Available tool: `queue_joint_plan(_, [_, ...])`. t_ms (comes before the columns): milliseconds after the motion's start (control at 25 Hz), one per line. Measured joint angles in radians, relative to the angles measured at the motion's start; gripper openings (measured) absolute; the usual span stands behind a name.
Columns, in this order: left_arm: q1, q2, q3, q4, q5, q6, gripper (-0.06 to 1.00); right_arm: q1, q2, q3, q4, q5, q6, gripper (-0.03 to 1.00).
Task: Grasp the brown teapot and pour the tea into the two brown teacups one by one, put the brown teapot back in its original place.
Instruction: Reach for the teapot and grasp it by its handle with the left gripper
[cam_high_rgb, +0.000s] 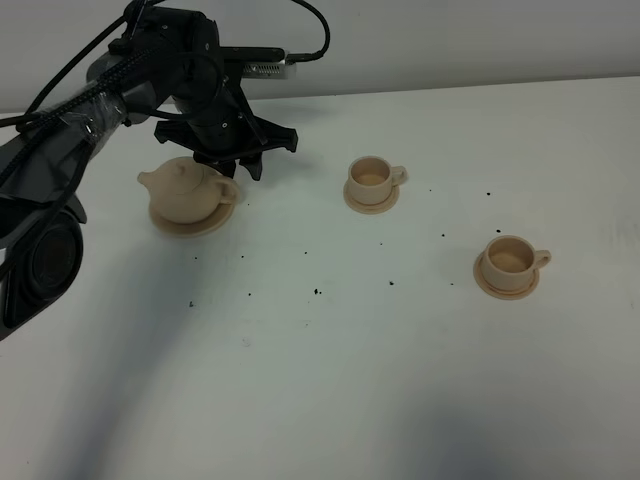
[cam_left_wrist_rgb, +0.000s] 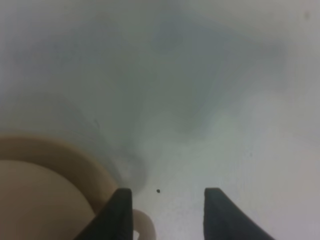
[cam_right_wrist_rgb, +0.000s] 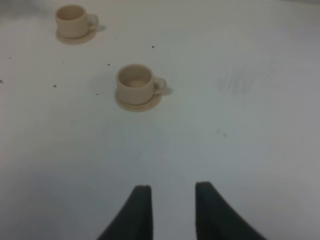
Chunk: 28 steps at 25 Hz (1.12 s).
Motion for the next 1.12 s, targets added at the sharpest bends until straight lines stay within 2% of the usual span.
queue_joint_plan(680, [0.000, 0.000, -0.002, -0.028, 0.170, 0.139, 0.39, 0.000, 0.000, 0.000, 0.000, 0.000, 0.000, 0.24])
queue_joint_plan(1120, [-0.001, 0.000, -0.002, 0.017, 0.170, 0.252, 0.39, 0.000, 0.000, 0.000, 0.000, 0.000, 0.000, 0.24])
